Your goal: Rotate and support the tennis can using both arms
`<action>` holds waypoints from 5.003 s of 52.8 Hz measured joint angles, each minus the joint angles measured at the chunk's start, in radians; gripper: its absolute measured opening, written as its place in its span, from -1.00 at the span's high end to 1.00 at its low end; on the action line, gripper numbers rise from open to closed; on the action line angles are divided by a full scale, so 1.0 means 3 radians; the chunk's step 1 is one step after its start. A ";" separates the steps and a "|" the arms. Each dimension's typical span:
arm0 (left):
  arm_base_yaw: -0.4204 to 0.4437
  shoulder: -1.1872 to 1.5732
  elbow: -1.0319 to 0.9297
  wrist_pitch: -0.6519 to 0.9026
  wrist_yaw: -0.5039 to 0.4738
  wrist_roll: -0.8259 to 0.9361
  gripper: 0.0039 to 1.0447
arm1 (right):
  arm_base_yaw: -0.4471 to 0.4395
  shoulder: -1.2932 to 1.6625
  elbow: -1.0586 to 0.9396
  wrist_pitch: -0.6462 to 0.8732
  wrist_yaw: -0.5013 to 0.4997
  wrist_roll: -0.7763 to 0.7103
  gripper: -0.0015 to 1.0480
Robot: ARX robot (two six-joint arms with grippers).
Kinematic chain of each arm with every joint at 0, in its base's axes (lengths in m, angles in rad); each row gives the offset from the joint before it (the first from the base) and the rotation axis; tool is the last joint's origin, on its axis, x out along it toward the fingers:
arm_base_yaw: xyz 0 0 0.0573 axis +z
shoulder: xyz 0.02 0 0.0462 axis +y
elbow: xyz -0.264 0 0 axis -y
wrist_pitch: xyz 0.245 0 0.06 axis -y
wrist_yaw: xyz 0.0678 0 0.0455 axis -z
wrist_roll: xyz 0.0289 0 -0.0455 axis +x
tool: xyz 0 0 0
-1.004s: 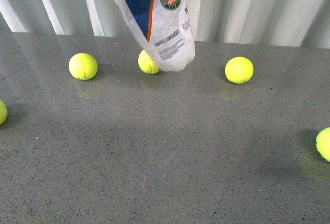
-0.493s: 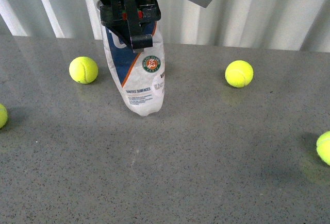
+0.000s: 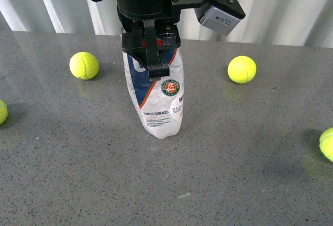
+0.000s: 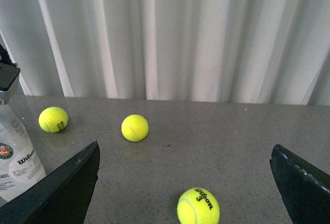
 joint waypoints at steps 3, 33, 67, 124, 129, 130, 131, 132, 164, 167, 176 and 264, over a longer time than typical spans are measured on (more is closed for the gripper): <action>0.0001 0.0023 -0.0010 0.0081 0.0003 -0.0004 0.94 | 0.0000 0.0000 0.0000 0.0000 0.0000 0.0000 -0.86; 0.0024 -0.0029 -0.0083 0.0219 0.0470 -0.0423 -0.27 | 0.0000 0.0000 0.0000 0.0000 0.0001 0.0000 -0.86; 0.0039 -0.0576 -0.0519 0.0441 0.0558 -0.0814 -0.87 | 0.0000 0.0000 0.0000 0.0000 0.0001 0.0001 -0.86; 0.1048 -0.3076 -0.4295 0.5437 -0.0385 -0.3160 0.78 | 0.0000 0.0000 0.0000 0.0000 -0.0005 0.0001 -0.86; 0.1129 -0.3288 -0.4583 0.5514 -0.0262 -0.3140 0.94 | 0.0000 0.0000 0.0000 0.0000 -0.0001 0.0001 -0.86; 0.1148 -0.3332 -0.4631 0.5526 -0.0251 -0.3138 0.94 | 0.0000 0.0000 0.0000 0.0000 -0.0001 0.0000 -0.86; 0.1170 -0.3374 -0.4677 0.5534 -0.0239 -0.3138 0.94 | 0.0000 0.0000 0.0000 0.0000 -0.0001 0.0001 -0.86; 0.1181 -0.3394 -0.4700 0.5542 -0.0220 -0.3138 0.94 | 0.0000 0.0000 0.0000 0.0000 -0.0003 0.0000 -0.86; 0.1757 -0.4602 -0.5603 0.5236 0.0303 -0.3137 0.94 | 0.0000 0.0000 0.0000 0.0000 -0.0001 0.0000 -0.86; 0.1759 -0.4711 -0.5642 0.5165 0.0306 -0.3137 0.94 | 0.0000 0.0000 0.0000 0.0000 -0.0003 0.0001 -0.86; 0.1759 -0.5001 -0.5727 0.4959 0.0309 -0.3137 0.94 | 0.0000 0.0000 0.0000 0.0000 -0.0004 0.0001 -0.86; 0.1759 -0.6948 -0.5812 0.3197 0.0318 -0.3129 -0.25 | 0.0000 0.0000 0.0000 0.0000 -0.0004 0.0001 -0.86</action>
